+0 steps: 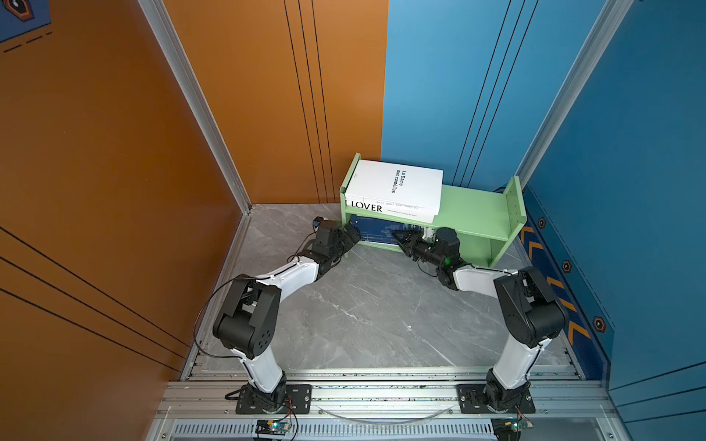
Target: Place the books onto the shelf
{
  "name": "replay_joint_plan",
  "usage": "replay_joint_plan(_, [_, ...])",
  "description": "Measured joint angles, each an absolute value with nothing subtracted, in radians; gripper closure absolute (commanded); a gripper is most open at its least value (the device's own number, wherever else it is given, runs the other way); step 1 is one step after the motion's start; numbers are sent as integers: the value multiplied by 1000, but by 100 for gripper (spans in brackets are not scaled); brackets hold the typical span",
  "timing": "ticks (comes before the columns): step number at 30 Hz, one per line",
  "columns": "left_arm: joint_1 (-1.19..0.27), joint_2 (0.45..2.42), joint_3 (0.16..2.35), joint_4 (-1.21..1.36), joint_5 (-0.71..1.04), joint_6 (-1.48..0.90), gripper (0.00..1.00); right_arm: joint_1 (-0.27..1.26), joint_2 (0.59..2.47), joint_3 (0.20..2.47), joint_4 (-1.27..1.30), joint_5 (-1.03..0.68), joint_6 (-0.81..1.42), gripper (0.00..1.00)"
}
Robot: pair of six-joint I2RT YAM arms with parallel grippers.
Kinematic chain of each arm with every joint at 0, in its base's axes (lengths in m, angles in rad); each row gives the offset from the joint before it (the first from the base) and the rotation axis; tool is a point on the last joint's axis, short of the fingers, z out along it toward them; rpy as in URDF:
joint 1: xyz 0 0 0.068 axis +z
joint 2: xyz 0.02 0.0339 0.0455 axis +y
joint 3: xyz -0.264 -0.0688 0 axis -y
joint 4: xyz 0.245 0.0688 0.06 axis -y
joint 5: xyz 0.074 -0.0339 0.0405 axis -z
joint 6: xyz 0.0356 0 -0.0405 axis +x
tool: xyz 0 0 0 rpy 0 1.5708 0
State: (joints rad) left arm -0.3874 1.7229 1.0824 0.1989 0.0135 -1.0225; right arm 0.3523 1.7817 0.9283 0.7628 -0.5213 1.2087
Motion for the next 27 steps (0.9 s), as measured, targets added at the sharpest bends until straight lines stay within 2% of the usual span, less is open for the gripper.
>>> replay_joint_plan(3, [-387, 1723, 1082, 199, 10, -1023, 2, 344, 1747, 928, 709, -503, 1175, 49])
replay_joint_plan(18, [-394, 1723, 1082, 209, 20, -1022, 2, 294, 1621, 928, 418, -423, 1012, 48])
replay_joint_plan(19, [-396, 1723, 1082, 216, 30, -1021, 2, 294, 1616, 929, 397, -420, 997, 45])
replay_joint_plan(22, [-405, 1708, 1078, 238, 56, -1002, 2, 294, 1588, 929, 331, -410, 956, 28])
replay_joint_plan(27, [-419, 1551, 1008, 273, 95, -926, 2, 294, 1501, 929, 205, -408, 885, 14])
